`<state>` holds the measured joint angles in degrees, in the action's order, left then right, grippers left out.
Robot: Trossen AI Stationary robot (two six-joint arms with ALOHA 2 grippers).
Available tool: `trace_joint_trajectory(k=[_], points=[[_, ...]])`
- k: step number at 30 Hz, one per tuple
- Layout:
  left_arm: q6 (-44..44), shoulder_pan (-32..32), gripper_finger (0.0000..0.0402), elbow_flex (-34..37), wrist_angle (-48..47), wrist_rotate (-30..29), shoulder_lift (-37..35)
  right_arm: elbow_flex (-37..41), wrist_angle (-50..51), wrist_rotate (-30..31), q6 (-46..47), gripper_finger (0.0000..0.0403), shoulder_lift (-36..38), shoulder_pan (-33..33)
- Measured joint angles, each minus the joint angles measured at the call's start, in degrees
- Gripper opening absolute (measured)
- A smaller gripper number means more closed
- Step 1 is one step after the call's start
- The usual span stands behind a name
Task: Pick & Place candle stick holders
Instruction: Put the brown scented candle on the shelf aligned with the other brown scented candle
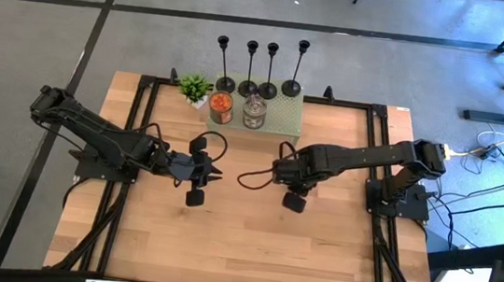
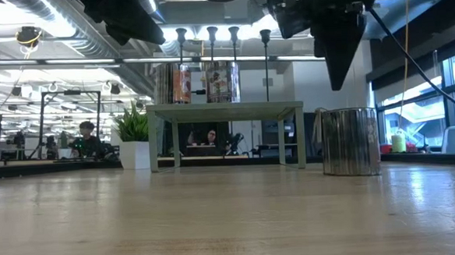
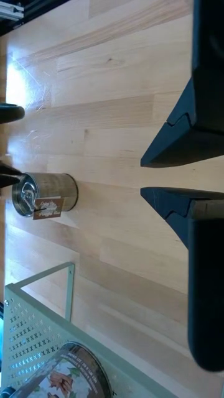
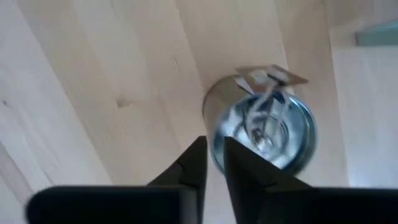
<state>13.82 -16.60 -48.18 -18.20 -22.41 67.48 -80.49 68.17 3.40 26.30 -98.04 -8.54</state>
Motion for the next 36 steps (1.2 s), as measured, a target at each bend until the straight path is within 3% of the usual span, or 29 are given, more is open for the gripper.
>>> trace_joint_trajectory(k=[10, 13, 36], points=[[0.0, 0.0, 0.0058, 0.0, 0.0, 0.0, 0.0, 0.3, 0.6, -3.0, -4.3, 0.0199, 0.0, -0.2], [0.0, 0.0, 0.0058, 0.0, 0.0, 0.0, 0.0, 2.7, -3.9, -1.7, -4.2, 0.0221, 0.0, -0.2], [0.0, 0.0, 0.0058, 0.0, 0.0, 0.0, 0.0, 10.6, -6.6, -0.2, -2.1, 0.0184, 0.5, 0.2]])
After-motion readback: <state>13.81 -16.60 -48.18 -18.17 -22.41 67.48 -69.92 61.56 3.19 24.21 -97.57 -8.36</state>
